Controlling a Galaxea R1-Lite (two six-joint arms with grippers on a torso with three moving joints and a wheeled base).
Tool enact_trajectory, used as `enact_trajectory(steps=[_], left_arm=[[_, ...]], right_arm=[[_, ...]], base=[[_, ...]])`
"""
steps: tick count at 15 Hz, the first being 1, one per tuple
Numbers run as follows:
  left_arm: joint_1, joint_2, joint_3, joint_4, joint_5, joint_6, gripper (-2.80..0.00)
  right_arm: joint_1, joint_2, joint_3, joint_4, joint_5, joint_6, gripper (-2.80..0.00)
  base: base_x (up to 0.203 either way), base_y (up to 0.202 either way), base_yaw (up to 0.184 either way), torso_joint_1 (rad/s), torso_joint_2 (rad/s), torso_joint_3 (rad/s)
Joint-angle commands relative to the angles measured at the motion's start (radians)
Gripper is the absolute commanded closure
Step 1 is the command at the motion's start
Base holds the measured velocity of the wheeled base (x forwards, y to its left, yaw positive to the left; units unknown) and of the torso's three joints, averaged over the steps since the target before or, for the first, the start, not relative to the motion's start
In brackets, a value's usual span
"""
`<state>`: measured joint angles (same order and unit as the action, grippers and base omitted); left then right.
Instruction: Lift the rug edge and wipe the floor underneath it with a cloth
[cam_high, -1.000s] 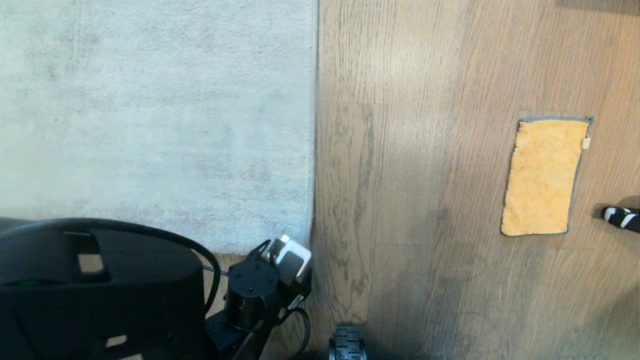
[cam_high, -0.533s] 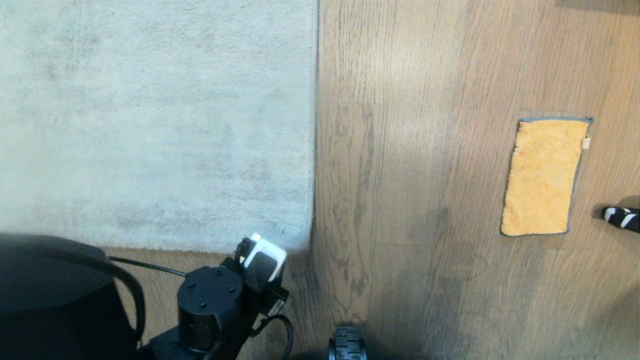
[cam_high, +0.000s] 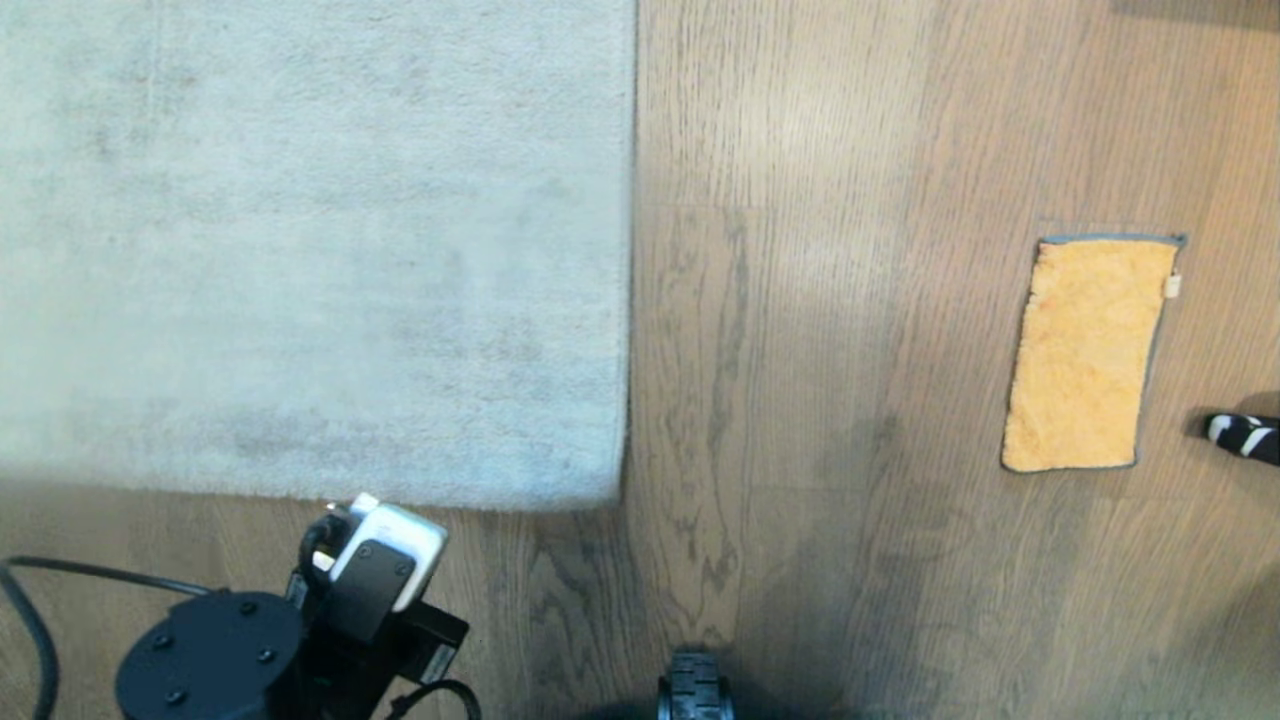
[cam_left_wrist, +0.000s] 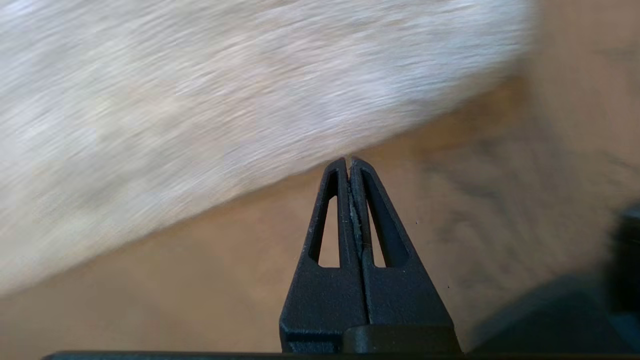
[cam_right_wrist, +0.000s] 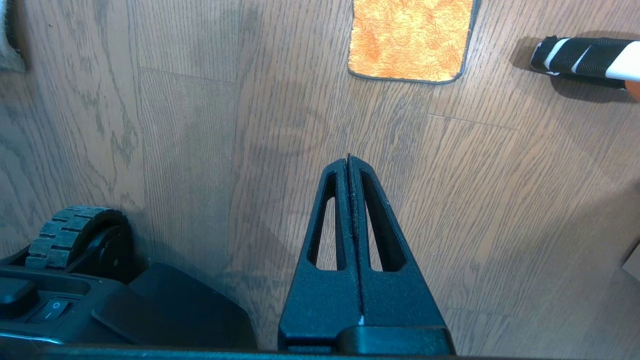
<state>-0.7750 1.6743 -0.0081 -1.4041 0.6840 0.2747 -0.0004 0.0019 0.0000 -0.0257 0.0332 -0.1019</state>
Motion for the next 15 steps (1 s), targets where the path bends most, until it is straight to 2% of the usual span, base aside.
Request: enact_trajectory(steps=[1, 6, 9, 11, 13, 15], left_arm=[[0.031, -0.107, 0.008, 0.033, 0.071, -0.013, 0.0], [0.215, -0.247, 0.008, 0.157, 0.092, -0.023, 0.0], [0.245, -0.365, 0.008, 0.216, 0.109, -0.018, 0.0], [0.267, -0.484, 0.008, 0.308, 0.107, -0.018, 0.0], [0.342, -0.58, 0.007, 0.433, 0.08, -0.025, 0.0], [0.35, -0.602, 0.008, 0.466, 0.062, -0.05, 0.0]], right_arm=[[0.0, 0.0, 0.0, 0.0, 0.001, -0.001, 0.0], [0.0, 0.0, 0.0, 0.0, 0.001, -0.001, 0.0], [0.0, 0.0, 0.0, 0.0, 0.001, -0.001, 0.0], [0.0, 0.0, 0.0, 0.0, 0.001, -0.001, 0.0], [0.0, 0.0, 0.0, 0.0, 0.001, -0.001, 0.0], [0.0, 0.0, 0.0, 0.0, 0.001, -0.001, 0.0]], base=[[0.0, 0.0, 0.0, 0.0, 0.0, 0.0], [0.0, 0.0, 0.0, 0.0, 0.0, 0.0], [0.0, 0.0, 0.0, 0.0, 0.0, 0.0], [0.0, 0.0, 0.0, 0.0, 0.0, 0.0], [0.0, 0.0, 0.0, 0.0, 0.0, 0.0], [0.0, 0.0, 0.0, 0.0, 0.0, 0.0]])
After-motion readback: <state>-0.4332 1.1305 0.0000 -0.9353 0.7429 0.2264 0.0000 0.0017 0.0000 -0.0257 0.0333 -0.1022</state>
